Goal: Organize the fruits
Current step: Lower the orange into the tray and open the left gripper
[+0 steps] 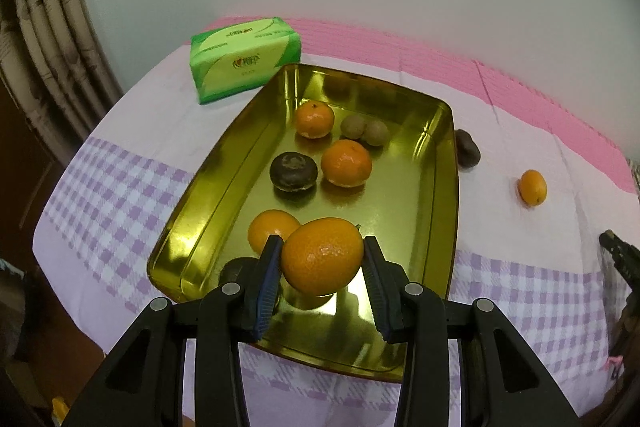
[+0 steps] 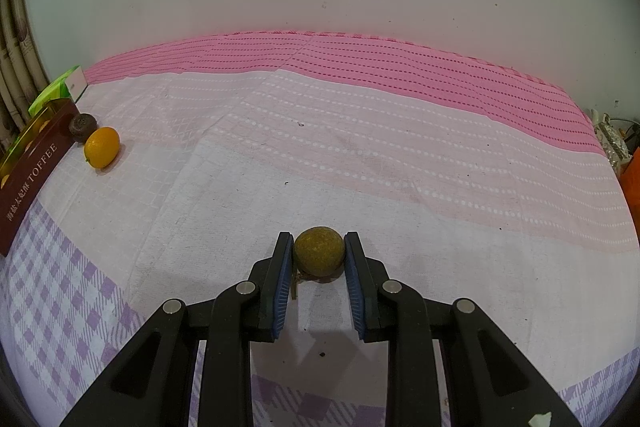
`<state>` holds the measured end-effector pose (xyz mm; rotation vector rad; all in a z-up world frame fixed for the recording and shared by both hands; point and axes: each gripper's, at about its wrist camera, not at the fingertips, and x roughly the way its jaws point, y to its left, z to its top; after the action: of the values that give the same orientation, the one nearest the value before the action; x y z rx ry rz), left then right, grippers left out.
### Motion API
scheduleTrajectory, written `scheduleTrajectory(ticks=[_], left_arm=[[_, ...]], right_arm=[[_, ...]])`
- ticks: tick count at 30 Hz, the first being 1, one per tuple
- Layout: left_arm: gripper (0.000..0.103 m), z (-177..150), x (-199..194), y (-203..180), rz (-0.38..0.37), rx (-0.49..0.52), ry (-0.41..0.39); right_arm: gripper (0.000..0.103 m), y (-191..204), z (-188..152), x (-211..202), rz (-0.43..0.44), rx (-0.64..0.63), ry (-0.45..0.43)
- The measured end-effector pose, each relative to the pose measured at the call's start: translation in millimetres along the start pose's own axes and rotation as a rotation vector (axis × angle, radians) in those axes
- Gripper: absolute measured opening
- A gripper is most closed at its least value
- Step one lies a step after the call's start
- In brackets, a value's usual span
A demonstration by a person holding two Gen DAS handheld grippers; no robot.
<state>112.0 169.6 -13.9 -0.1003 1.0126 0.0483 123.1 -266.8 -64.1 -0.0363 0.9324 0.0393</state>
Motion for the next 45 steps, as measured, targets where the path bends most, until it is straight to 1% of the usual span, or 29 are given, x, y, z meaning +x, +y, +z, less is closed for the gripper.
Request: scheduleTrajectory(ticks=[14, 17, 21, 25, 30, 34, 40, 45], left_arm=[[0.041, -5, 9, -4, 0.026, 0.027, 0.026], [0.041, -6, 8, -5, 0.034, 0.035, 0.019], [0.041, -5, 2, -8, 0.06, 0.054, -0.012], [0.042, -5, 1, -10, 0.068, 0.066, -0.012], [0.042, -5, 2, -12, 0.103, 0.085, -0.013], [0.043, -4, 1, -8, 0.131, 0.076, -0.019], [0.043, -3, -1, 2, 0.148, 0.05, -0.018], [0.043, -1, -2, 5, 0.168, 0.035, -0.018]], right_arm=[[0.023, 0, 0, 0, 0.0, 0.0, 0.0], [0.023, 0, 0, 0, -0.001, 0.0, 0.0], [0.023, 0, 0, 0, -0.001, 0.0, 0.0], [0.023, 0, 0, 1, -0.003, -0.002, 0.001], [0.023, 0, 0, 1, -0.005, -0.003, 0.0], [0.023, 1, 0, 1, -0.008, -0.005, 0.0], [0.023, 3, 3, 1, -0.011, 0.013, 0.018], [0.023, 13, 1, -6, 0.019, 0.018, 0.023]])
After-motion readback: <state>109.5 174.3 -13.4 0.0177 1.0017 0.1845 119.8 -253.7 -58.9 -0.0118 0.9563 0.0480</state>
